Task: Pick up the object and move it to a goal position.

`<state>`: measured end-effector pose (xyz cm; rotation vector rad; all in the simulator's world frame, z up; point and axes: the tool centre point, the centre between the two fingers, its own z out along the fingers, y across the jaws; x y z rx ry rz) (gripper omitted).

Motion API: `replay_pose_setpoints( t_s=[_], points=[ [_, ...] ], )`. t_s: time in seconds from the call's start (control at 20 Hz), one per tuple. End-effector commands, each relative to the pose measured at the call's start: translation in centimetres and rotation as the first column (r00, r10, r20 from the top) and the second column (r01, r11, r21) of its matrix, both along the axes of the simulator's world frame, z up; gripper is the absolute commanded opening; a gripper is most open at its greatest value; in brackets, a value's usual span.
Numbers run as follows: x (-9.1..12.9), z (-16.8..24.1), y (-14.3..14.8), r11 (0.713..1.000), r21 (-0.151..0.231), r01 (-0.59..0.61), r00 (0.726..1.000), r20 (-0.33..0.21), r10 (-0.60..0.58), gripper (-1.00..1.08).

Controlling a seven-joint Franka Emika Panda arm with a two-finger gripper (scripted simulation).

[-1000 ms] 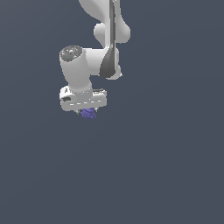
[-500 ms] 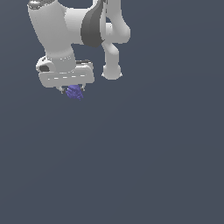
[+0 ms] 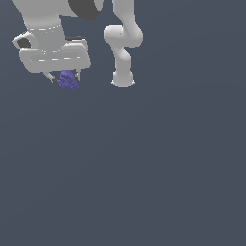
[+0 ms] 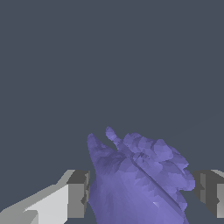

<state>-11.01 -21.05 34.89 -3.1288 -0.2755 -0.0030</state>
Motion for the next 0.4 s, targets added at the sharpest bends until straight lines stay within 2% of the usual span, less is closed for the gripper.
replay_pose_setpoints(
  t_s=[0.0,0.35],
  points=[
    [-0.3,1.2,-0.5,1.000,0.000,-0.001,1.000,-0.002,0.001,-1.00],
    [-0.6,2.5,-1.2,1.000,-0.001,-0.001,1.000,-0.002,0.001,-1.00]
  ],
)
